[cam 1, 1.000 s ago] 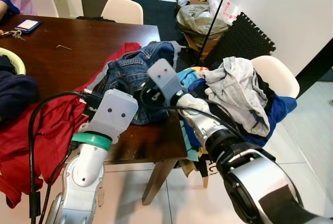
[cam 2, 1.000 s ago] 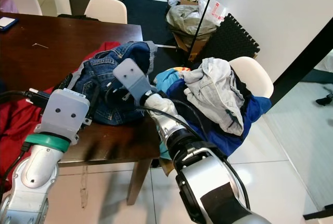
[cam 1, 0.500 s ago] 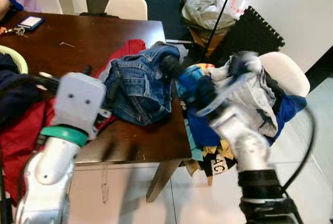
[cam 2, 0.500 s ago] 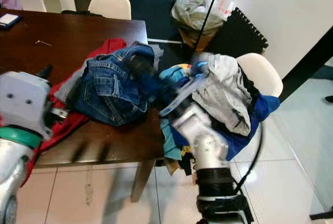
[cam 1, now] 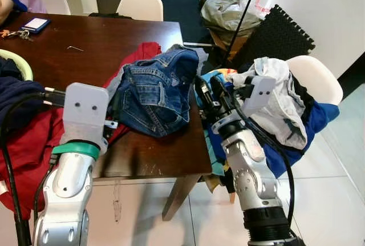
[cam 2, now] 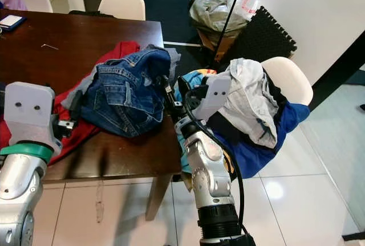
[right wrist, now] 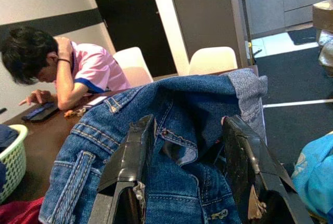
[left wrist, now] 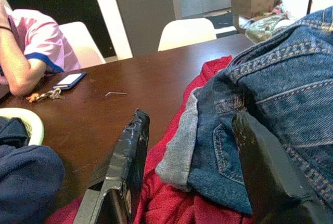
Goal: Hang hanger
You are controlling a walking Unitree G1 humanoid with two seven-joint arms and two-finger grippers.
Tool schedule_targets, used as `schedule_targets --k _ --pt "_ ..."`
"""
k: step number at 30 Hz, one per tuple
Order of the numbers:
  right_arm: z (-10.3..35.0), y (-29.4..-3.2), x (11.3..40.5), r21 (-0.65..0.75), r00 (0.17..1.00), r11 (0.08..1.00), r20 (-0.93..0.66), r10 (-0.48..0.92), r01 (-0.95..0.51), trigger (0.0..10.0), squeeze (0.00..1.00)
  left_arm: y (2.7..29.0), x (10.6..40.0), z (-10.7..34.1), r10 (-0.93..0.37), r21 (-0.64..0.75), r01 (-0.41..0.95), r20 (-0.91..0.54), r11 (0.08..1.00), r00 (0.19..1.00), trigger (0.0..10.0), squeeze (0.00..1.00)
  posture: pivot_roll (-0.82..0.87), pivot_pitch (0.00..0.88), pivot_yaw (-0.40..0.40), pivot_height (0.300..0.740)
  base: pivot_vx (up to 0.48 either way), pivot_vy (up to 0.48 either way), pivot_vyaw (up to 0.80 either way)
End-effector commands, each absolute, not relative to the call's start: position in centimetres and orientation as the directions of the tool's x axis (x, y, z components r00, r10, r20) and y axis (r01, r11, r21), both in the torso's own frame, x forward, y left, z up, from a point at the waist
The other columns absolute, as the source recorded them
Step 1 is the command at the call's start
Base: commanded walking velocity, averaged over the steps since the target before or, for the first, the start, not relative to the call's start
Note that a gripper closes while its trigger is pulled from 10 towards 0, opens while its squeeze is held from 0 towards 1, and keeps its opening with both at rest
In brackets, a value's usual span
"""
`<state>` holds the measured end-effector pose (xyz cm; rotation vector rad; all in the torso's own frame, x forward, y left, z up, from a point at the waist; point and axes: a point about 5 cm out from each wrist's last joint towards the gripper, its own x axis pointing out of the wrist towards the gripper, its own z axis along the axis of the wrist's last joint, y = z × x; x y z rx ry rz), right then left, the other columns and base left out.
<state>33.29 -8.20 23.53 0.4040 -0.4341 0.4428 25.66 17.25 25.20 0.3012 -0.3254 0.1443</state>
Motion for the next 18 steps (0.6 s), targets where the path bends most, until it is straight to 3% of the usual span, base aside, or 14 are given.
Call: schedule_targets --k 1,18 --pt "23.6 -8.2 33.1 0.276 0.817 0.83 0.481 0.318 -0.485 10.0 0.0 17.2 25.8 25.0 0.097 0.262 -0.188 0.325 0.947 0.941 10.0 0.0 0.22 0.149 -0.092 0.74 0.0 0.0 0.0" --pt "22.4 -7.9 33.7 0.268 0.86 0.878 0.443 0.254 -0.398 10.0 0.0 16.9 26.6 25.0 0.109 0.248 -0.2 0.337 0.948 0.935 10.0 0.0 0.21 0.134 -0.082 0.74 0.0 0.0 0.0"
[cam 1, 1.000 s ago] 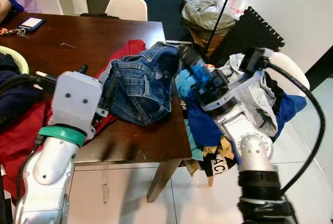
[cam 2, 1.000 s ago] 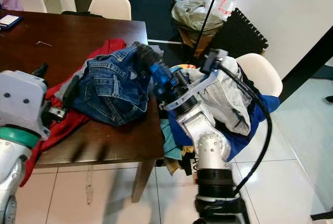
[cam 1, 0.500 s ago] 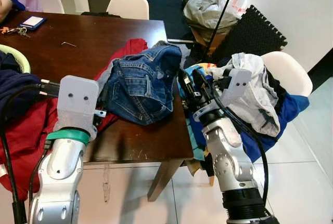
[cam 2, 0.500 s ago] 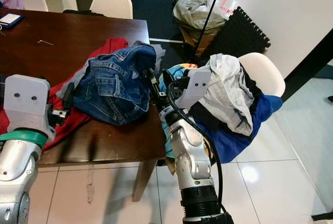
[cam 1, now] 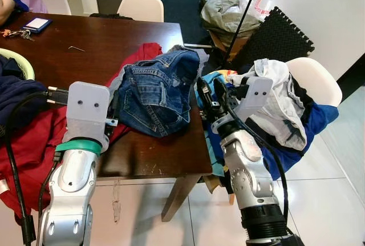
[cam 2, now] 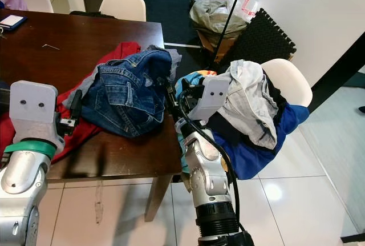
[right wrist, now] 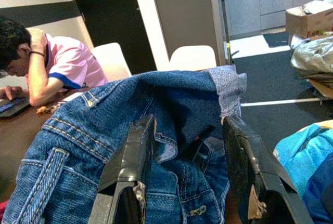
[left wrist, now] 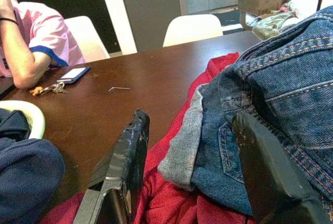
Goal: Hang hanger
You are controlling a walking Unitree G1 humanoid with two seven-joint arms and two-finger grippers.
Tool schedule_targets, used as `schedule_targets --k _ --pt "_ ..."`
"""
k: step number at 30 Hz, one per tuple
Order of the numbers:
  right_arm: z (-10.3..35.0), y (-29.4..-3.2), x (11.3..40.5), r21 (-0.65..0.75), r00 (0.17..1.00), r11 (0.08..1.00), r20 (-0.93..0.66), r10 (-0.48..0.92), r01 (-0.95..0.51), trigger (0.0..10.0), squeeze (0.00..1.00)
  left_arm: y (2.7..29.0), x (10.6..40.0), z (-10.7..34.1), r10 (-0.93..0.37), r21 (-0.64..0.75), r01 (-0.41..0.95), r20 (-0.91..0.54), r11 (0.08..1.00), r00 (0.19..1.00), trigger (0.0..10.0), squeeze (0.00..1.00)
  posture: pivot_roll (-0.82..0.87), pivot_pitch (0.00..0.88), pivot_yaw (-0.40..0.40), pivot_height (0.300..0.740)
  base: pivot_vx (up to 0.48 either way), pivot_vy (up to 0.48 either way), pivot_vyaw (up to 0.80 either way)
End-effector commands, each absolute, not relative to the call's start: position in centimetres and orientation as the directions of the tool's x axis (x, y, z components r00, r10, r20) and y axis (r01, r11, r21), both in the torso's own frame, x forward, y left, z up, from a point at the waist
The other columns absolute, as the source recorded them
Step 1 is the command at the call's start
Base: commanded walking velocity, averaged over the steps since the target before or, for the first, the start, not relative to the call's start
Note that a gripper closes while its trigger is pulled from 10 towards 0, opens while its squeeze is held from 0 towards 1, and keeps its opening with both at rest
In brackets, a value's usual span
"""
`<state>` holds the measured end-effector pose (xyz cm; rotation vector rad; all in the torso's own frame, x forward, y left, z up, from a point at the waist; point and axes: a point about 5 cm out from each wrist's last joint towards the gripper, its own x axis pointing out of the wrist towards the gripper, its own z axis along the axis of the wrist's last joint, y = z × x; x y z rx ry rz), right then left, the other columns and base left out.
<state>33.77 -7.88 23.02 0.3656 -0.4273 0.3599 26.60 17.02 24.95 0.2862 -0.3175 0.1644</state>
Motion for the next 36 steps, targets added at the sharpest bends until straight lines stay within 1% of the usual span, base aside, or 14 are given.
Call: schedule_targets --k 1,5,15,17,18,21,23,24,26,28,33,34,36 --pt "22.4 -7.9 33.7 0.268 0.86 0.878 0.443 0.254 -0.398 10.0 0.0 16.9 26.6 25.0 0.109 0.248 -0.2 0.337 0.948 0.935 10.0 0.0 0.21 0.134 -0.082 0.74 0.0 0.0 0.0" --pt "22.3 -7.8 33.7 0.266 0.861 0.877 0.438 0.26 -0.401 10.0 0.0 17.3 26.6 25.2 0.115 0.249 -0.209 0.345 0.946 0.932 10.0 0.0 0.21 0.138 -0.085 0.74 0.0 0.0 0.0" --pt "22.6 -7.5 33.9 0.243 0.849 0.879 0.453 0.27 -0.41 10.0 0.0 17.6 26.5 25.6 0.122 0.258 -0.226 0.365 0.939 0.923 10.0 0.0 0.22 0.145 -0.089 0.74 0.0 0.275 0.0" --pt "23.4 -7.3 33.8 0.195 0.826 0.887 0.489 0.282 -0.418 10.0 0.0 17.7 26.5 26.0 0.116 0.267 -0.228 0.378 0.936 0.918 10.0 0.0 0.22 0.149 -0.085 0.74 0.0 0.298 0.0" --pt "23.4 -7.3 33.8 0.195 0.826 0.887 0.489 0.282 -0.418 10.0 0.0 17.7 26.5 26.0 0.116 0.267 -0.228 0.378 0.936 0.918 10.0 0.0 0.22 0.149 -0.085 0.74 0.0 0.3 0.0" --pt "24.2 -7.8 34.3 0.168 0.815 0.898 0.51 0.274 -0.407 10.0 0.0 17.6 26.8 26.4 0.091 0.29 -0.217 0.393 0.932 0.915 10.0 0.0 0.22 0.147 -0.071 0.74 0.0 0.315 0.0" --pt "24.5 -8.3 34.7 0.168 0.818 0.906 0.516 0.255 -0.388 10.0 0.0 17.6 27.3 26.7 0.072 0.302 -0.203 0.395 0.931 0.916 10.0 0.0 0.21 0.143 -0.046 0.74 0.0 0.317 0.0" --pt "24.5 -8.3 34.7 0.168 0.818 0.906 0.516 0.255 -0.388 10.0 0.0 17.6 27.3 26.7 0.072 0.302 -0.203 0.395 0.931 0.916 10.0 0.0 0.21 0.143 -0.046 0.74 0.0 0.319 0.0" --pt "24.5 -8.2 34.7 0.172 0.818 0.91 0.523 0.24 -0.378 10.0 0.0 17.5 28.0 27.1 0.055 0.308 -0.189 0.398 0.932 0.916 10.0 0.0 0.22 0.138 -0.019 0.74 0.0 0.321 0.0" --pt "24.5 -8.2 34.7 0.172 0.818 0.91 0.523 0.24 -0.378 10.0 0.0 17.5 28.0 27.1 0.055 0.308 -0.189 0.398 0.932 0.916 10.0 0.0 0.22 0.138 -0.019 0.74 0.0 0.322 0.0" --pt "24.3 -8.0 34.6 0.184 0.819 0.91 0.526 0.228 -0.372 10.0 0.0 17.7 28.3 27.6 0.043 0.314 -0.181 0.402 0.932 0.915 10.0 0.0 0.23 0.137 0.01 0.74 0.0 0.357 0.0" --pt "24.1 -7.9 34.6 0.187 0.82 0.91 0.525 0.226 -0.37 10.0 0.0 17.9 28.3 27.7 0.041 0.32 -0.181 0.4 0.93 0.916 10.0 0.0 0.24 0.137 0.025 0.74 0.0 0.375 0.0" --pt "24.0 -7.8 34.6 0.189 0.821 0.91 0.526 0.224 -0.369 10.0 0.0 18.0 28.2 27.7 0.039 0.324 -0.181 0.398 0.928 0.917 10.0 0.0 0.24 0.137 0.025 0.74 0.0 0.375 0.0"
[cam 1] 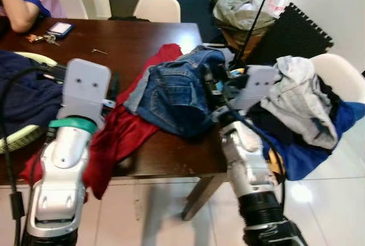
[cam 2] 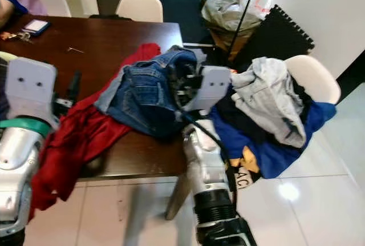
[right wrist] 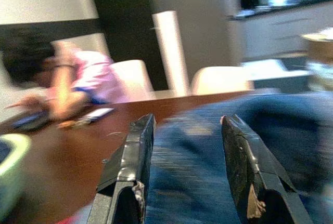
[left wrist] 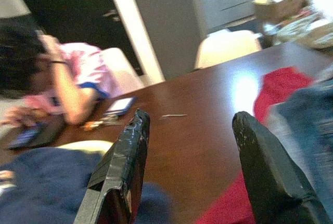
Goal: Hang hanger
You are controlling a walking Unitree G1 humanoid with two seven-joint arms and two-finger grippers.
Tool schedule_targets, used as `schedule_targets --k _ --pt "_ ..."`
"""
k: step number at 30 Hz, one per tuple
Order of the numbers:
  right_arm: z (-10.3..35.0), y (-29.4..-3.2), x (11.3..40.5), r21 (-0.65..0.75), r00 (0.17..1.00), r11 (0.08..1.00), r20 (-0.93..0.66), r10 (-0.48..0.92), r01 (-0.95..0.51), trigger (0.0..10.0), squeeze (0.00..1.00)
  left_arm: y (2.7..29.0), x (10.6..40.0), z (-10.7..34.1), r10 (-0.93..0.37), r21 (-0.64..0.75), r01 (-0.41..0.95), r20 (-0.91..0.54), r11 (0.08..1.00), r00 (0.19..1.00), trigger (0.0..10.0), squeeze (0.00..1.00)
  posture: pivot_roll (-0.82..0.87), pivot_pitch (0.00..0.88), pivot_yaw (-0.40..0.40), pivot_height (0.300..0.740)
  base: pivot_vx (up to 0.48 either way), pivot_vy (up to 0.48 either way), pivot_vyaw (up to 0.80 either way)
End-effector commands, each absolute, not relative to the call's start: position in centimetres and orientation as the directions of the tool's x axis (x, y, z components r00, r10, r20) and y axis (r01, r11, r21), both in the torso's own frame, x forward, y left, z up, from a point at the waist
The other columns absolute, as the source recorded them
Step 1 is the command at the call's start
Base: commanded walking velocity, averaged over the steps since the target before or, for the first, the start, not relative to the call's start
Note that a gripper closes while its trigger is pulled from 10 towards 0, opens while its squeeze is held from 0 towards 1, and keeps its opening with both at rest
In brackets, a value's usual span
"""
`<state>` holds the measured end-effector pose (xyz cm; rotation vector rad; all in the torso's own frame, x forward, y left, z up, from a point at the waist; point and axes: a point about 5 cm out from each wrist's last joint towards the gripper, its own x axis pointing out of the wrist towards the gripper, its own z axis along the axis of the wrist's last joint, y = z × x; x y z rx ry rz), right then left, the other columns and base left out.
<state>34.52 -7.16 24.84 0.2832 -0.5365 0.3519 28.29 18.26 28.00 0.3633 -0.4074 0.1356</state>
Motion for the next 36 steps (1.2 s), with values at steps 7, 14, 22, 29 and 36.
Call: schedule_targets --k 7,14,22,29,36 --pt "23.79 -7.49 34.58 0.207 0.822 0.909 0.531 0.206 -0.361 10.0 0.0 18.36 28.32 27.8 0.031 0.345 -0.178 0.39 0.922 0.92 10.0 0.0 0.25 0.135 0.042 0.74 0.0 0.373 0.0" --pt "23.75 -7.74 34.75 0.192 0.821 0.917 0.534 0.2 -0.349 10.0 0.0 18.51 28.51 27.87 0.029 0.352 -0.18 0.394 0.919 0.919 10.0 0.0 0.25 0.128 0.048 0.74 0.0 0.373 0.0" --pt "23.89 -7.49 34.62 0.163 0.81 0.92 0.546 0.216 -0.355 10.0 0.0 18.58 28.58 27.96 0.031 0.352 -0.183 0.398 0.918 0.917 10.0 0.0 0.25 0.13 0.035 0.74 0.0 0.37 0.0" --pt "23.89 -7.6 34.69 0.161 0.81 0.921 0.546 0.216 -0.354 10.0 0.0 18.55 28.66 27.81 0.04 0.35 -0.191 0.395 0.917 0.918 10.0 0.0 0.24 0.13 0.031 0.74 0.0 0.313 0.0" --pt "23.83 -7.65 34.75 0.159 0.81 0.922 0.545 0.215 -0.352 10.0 0.0 18.87 29.02 27.88 0.084 0.355 -0.238 0.397 0.904 0.914 10.0 0.0 0.24 0.133 0.024 0.74 0.078 -0.085 0.0"
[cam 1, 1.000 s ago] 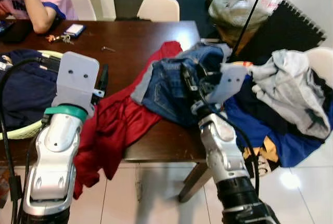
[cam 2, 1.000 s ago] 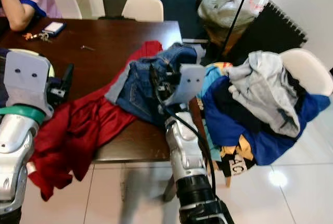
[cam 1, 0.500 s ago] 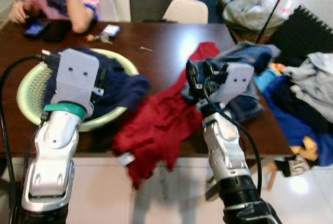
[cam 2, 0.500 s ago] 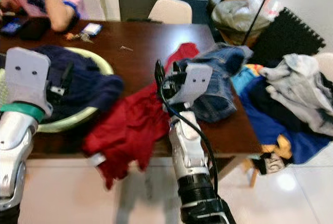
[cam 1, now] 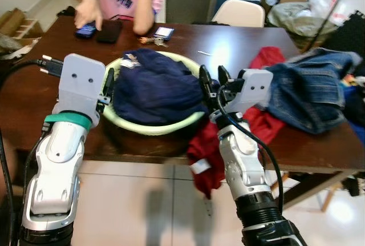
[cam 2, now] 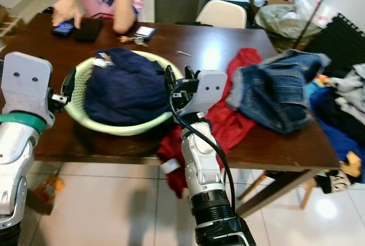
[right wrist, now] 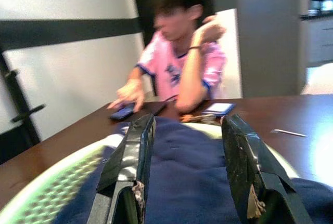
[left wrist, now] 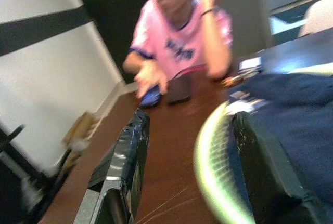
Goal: Hang hanger
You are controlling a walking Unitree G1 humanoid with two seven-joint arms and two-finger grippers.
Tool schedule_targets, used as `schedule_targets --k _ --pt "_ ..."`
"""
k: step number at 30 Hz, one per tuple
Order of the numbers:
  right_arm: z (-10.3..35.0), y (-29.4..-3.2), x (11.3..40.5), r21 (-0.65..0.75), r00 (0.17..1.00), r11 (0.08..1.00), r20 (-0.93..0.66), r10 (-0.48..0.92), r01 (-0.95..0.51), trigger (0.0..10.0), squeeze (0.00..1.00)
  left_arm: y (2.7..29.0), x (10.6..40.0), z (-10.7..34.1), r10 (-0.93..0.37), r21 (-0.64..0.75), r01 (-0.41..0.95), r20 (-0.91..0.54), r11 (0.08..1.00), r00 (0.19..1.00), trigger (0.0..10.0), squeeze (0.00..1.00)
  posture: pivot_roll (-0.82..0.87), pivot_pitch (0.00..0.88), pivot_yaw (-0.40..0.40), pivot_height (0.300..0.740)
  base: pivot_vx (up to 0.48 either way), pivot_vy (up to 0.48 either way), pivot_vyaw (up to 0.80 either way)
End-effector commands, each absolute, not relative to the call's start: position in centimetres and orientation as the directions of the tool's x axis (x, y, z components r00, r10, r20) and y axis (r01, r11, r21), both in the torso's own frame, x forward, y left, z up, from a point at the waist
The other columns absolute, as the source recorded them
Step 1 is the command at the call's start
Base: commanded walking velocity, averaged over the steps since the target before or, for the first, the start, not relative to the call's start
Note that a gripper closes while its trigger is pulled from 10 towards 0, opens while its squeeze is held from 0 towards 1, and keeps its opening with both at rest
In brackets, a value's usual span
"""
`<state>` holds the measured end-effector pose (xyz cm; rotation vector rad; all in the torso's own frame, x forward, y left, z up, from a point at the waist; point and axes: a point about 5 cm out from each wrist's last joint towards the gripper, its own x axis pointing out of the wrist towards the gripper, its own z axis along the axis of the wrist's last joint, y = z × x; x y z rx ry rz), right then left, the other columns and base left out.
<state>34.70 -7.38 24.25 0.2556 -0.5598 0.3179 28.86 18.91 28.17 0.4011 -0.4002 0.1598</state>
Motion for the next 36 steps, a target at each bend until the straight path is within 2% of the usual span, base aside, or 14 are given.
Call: schedule_targets --k 1,8,18,25,28,29,30,32,34,35,36 --pt "23.8 -7.6 34.8 0.159 0.81 0.922 0.545 0.215 -0.352 10.0 0.0 18.9 29.0 27.9 0.084 0.355 -0.238 0.397 0.904 0.914 10.0 0.0 0.24 0.133 0.024 0.74 0.289 -0.322 0.0" --pt "23.7 -7.7 34.7 0.152 0.812 0.924 0.541 0.22 -0.352 10.0 0.0 19.0 29.2 27.8 0.106 0.346 -0.254 0.395 0.903 0.913 10.0 0.0 0.23 0.134 0.017 0.74 0.258 -0.401 0.0" --pt "23.6 -7.4 34.7 0.143 0.807 0.917 0.538 0.243 -0.372 10.0 0.0 18.9 29.0 27.6 0.094 0.354 -0.243 0.391 0.903 0.916 10.0 0.0 0.24 0.133 0.01 0.74 0.082 0.0 0.0" --pt "23.9 -6.0 34.4 0.085 0.769 0.882 0.534 0.353 -0.464 10.0 0.0 18.4 28.6 27.4 0.045 0.373 -0.199 0.384 0.906 0.922 10.0 0.0 0.24 0.137 0.001 0.74 0.0 0.0 0.0" --pt "23.6 -4.1 34.2 0.043 0.735 0.835 0.501 0.457 -0.549 10.0 0.0 17.9 28.1 27.1 -0.041 0.395 -0.107 0.348 0.912 0.937 10.0 0.0 0.26 0.151 -0.011 0.74 0.0 0.0 0.0" --pt "23.6 -4.1 34.2 0.043 0.735 0.835 0.501 0.457 -0.549 10.0 0.0 17.9 28.1 27.1 -0.041 0.395 -0.107 0.348 0.912 0.937 10.0 0.0 0.26 0.151 -0.011 0.74 0.0 0.0 0.0" --pt "23.4 -3.0 34.4 0.042 0.739 0.826 0.475 0.478 -0.562 10.0 0.0 17.8 27.6 27.0 -0.097 0.407 -0.044 0.321 0.912 0.942 10.0 0.0 0.26 0.16 -0.016 0.74 0.0 0.0 0.0" --pt "23.4 -3.0 34.4 0.042 0.739 0.826 0.475 0.478 -0.562 10.0 0.0 17.8 27.6 27.0 -0.097 0.407 -0.044 0.321 0.912 0.942 10.0 0.0 0.26 0.16 -0.016 0.74 0.0 0.0 0.0" --pt "23.4 0.1 34.7 0.031 0.738 0.811 0.437 0.515 -0.584 10.0 0.0 18.6 26.3 27.4 -0.178 0.42 0.047 0.28 0.906 0.943 10.0 0.0 0.28 0.184 -0.032 0.74 0.0 0.0 0.0" --pt "23.5 1.9 34.7 -0.016 0.731 0.803 0.405 0.55 -0.595 10.0 0.0 19.4 25.7 27.8 -0.175 0.411 0.048 0.278 0.911 0.944 10.0 0.0 0.29 0.194 -0.036 0.74 0.0 0.0 0.0" --pt "23.5 1.9 34.7 -0.016 0.731 0.803 0.405 0.55 -0.595 10.0 0.0 19.4 25.7 27.8 -0.175 0.411 0.048 0.278 0.911 0.944 10.0 0.0 0.29 0.194 -0.036 0.74 0.0 0.0 0.0"
